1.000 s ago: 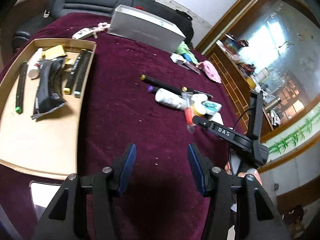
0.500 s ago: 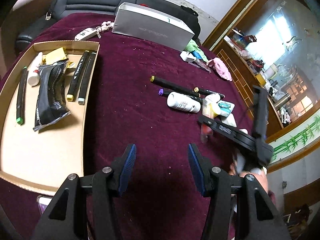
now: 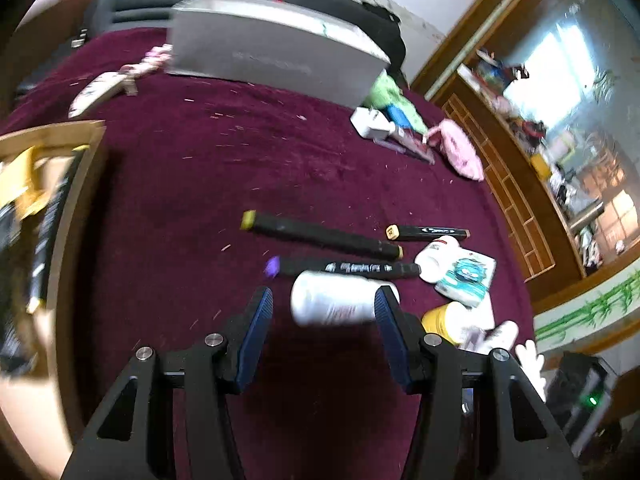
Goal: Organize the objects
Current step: 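Grasp the clear red-numeral candle box with the right gripper while the left grasps a small white bottle, then carry the candle box and white bottle toward the tray with both grippers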
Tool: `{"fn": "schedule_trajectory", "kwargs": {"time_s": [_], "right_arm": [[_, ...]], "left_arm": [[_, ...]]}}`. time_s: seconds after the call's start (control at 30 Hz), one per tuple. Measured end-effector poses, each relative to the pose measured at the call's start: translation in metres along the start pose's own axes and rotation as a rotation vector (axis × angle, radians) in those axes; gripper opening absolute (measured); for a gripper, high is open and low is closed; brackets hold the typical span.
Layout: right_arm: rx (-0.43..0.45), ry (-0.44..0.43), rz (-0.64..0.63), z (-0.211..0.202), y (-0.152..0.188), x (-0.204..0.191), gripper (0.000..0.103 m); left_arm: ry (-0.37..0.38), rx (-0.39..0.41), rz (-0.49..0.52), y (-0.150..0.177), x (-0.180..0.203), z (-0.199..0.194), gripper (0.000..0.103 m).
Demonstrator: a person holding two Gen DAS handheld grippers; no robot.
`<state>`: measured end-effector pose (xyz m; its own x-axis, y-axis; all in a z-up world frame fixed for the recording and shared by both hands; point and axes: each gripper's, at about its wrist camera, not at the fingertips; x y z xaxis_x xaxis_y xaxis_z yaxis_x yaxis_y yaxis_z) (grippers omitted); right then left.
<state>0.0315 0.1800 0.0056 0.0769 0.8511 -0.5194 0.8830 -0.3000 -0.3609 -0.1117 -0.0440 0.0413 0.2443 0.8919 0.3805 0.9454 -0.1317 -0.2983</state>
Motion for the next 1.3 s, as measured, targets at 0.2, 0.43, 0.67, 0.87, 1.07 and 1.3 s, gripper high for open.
{"fn": "schedule_trajectory", "kwargs": {"time_s": [0.2, 0.43, 0.67, 0.87, 1.07, 1.3], "right_arm": [[-0.011, -0.041, 0.015, -0.001, -0.002, 0.004, 0.026], [-0.013, -0.047, 0.017, 0.000, -0.004, 0.006, 0.026], [-0.016, -0.074, 0.042, 0.001, -0.005, 0.010, 0.026], [-0.015, -0.085, 0.054, 0.001, -0.004, 0.012, 0.026], [-0.016, -0.095, 0.057, 0.002, -0.005, 0.011, 0.028], [-0.014, -0.117, 0.067, 0.002, -0.007, 0.013, 0.032]], "left_arm": [[-0.046, -0.027, 0.077, -0.021, 0.009, 0.033, 0.047], [-0.017, -0.128, 0.192, 0.002, 0.023, 0.035, 0.047], [-0.052, -0.161, 0.270, 0.034, 0.036, 0.035, 0.047], [-0.218, -0.068, 0.391, 0.036, 0.062, 0.038, 0.047], [-0.357, -0.031, 0.546, 0.050, 0.087, 0.056, 0.046], [-0.311, -0.050, 0.501, 0.055, 0.079, 0.050, 0.029]]}}
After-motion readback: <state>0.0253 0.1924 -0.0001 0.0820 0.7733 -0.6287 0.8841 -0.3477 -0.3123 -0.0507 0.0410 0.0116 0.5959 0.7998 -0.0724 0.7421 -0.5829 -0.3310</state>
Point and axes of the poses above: each gripper's, at about its wrist camera, not at the fingertips, and z roughly the way its jaws point, x to its right, y to its underside, and after that the axes turned 11 degrees about -x, right-handed
